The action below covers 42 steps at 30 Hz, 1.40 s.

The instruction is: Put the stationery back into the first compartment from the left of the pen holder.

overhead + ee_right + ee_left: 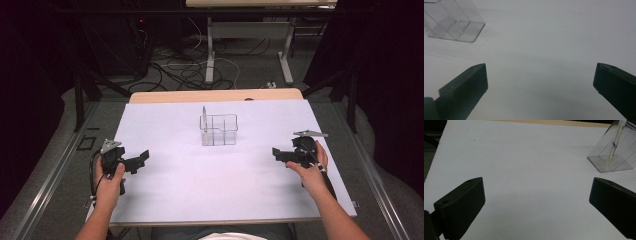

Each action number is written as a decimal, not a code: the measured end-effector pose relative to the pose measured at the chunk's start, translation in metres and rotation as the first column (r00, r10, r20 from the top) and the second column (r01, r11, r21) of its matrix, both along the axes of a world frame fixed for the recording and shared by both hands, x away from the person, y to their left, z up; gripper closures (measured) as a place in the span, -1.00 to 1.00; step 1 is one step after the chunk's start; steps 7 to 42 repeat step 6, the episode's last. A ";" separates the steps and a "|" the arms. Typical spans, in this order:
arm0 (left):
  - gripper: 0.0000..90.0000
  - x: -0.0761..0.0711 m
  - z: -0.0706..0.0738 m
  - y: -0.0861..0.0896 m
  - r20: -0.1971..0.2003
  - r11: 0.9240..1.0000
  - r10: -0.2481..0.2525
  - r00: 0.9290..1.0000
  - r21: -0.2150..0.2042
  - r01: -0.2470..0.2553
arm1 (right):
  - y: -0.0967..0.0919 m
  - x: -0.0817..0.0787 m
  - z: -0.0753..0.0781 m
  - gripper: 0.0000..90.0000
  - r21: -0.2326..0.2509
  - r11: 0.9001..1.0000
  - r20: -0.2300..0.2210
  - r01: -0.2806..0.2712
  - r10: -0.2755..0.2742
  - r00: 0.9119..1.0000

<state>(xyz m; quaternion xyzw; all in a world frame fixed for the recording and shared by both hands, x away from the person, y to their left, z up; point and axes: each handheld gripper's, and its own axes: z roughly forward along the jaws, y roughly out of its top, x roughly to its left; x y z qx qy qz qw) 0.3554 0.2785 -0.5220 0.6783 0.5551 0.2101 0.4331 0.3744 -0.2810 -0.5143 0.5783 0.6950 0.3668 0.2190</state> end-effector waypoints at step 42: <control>-0.99 0.000 0.000 -0.001 -0.001 1.000 0.001 1.000 0.001 -0.001 | -0.002 0.000 -0.001 -1.00 0.008 1.000 -0.003 0.009 -0.009 1.000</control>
